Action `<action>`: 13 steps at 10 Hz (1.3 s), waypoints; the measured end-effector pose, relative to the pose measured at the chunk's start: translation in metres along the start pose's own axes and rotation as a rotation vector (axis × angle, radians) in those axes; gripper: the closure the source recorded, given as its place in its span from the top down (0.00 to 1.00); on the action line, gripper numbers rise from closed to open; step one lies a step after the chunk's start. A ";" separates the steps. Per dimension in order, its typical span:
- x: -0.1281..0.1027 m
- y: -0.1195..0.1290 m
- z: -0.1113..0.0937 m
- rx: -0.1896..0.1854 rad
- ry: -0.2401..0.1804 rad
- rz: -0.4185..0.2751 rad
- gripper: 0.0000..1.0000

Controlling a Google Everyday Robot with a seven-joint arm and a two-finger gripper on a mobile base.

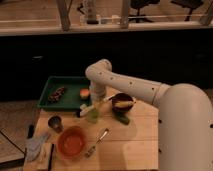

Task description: Place brush in plastic cup

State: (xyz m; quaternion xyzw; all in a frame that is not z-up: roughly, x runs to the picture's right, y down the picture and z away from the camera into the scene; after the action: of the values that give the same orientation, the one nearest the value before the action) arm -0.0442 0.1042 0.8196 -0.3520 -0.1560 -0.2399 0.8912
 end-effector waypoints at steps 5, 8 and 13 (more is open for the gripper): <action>-0.011 0.004 0.003 -0.039 -0.015 -0.036 0.00; -0.011 0.009 0.008 -0.058 -0.022 -0.041 0.00; -0.009 0.013 0.012 -0.067 -0.050 -0.035 0.13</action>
State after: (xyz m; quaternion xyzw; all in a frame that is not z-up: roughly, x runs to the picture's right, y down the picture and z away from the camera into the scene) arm -0.0459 0.1238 0.8169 -0.3846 -0.1760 -0.2515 0.8706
